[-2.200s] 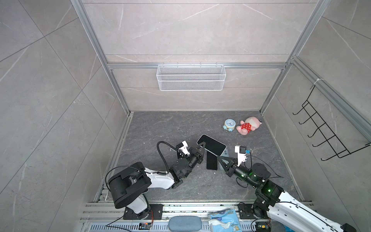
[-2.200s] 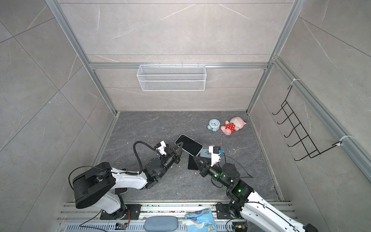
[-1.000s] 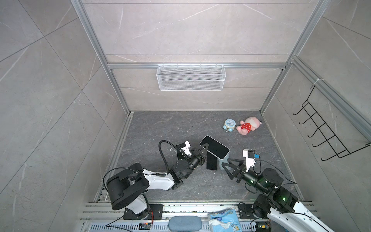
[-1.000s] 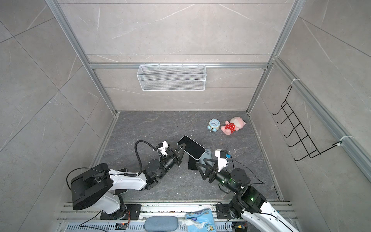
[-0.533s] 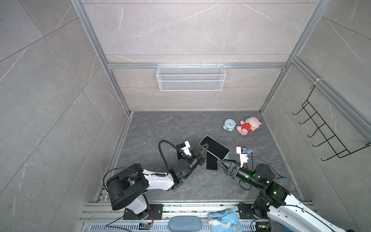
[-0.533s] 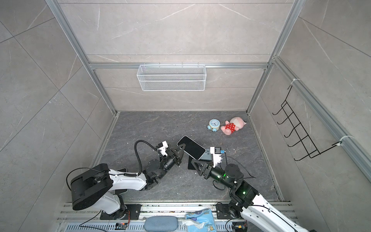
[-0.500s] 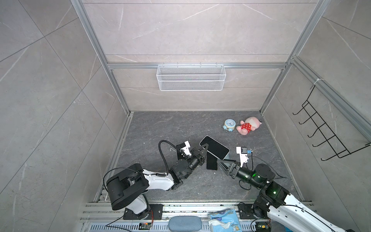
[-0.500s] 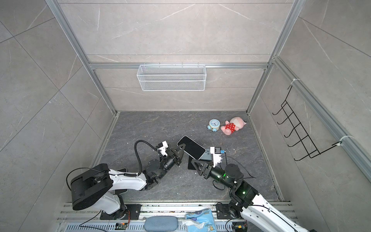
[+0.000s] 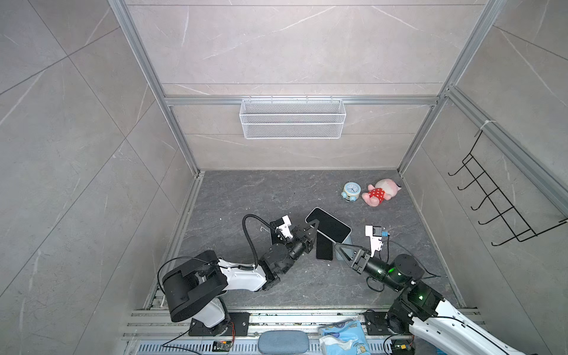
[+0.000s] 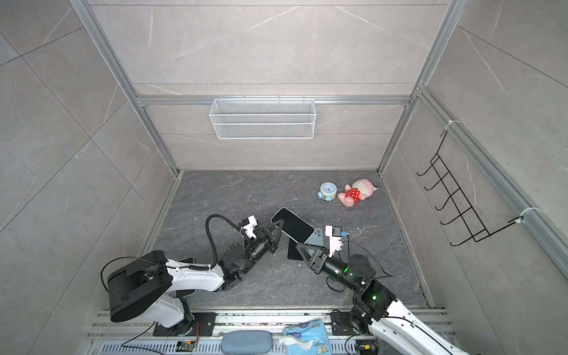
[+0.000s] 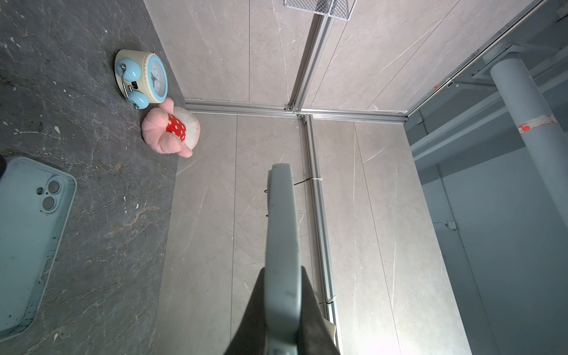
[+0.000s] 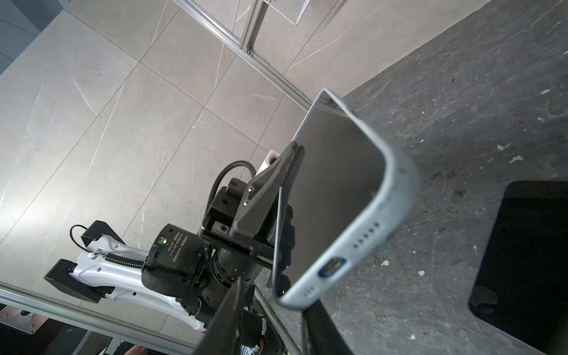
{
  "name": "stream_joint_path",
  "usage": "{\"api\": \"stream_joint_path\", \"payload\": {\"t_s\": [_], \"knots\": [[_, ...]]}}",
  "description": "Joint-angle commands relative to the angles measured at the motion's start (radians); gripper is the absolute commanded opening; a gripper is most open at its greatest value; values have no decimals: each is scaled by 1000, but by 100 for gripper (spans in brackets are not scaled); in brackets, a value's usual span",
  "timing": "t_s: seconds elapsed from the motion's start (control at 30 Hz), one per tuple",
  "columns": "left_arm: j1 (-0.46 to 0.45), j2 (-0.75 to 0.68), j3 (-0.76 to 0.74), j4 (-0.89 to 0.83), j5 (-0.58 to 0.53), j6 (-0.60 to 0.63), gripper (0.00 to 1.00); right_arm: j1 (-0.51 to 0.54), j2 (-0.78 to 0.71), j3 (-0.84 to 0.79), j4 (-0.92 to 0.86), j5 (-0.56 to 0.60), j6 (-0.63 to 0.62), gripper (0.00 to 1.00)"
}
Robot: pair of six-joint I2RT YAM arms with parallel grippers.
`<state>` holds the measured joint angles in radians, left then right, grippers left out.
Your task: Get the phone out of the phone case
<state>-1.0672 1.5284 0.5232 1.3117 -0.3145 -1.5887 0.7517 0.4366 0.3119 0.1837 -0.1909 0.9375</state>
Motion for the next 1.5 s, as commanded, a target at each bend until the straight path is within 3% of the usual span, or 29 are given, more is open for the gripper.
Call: {"api": "stream_joint_path", "payload": {"t_s": [0.0,0.4,0.57,0.63,0.73,0.87,1.27,1.47], "knots": [[-1,-34,11,101,-17,31,0,-3,0,-8,55,12,16,29],[-3,-36,6,100,-12,39,0,-3,4,-23,69,18,17,9],[-3,-42,-2,101,-14,49,0,-3,-4,-34,82,21,18,7],[-4,-43,-4,101,-15,48,0,-3,-10,-34,81,25,23,12],[-4,-45,-6,101,-17,51,0,-3,-17,-38,89,30,39,38],[-6,-48,-8,101,-15,53,0,-3,-10,-42,103,38,55,41],[-11,-48,-8,101,-15,65,0,-6,42,-54,183,31,89,28],[-11,-45,-6,102,-17,64,0,-10,36,-63,178,28,85,11]]}}
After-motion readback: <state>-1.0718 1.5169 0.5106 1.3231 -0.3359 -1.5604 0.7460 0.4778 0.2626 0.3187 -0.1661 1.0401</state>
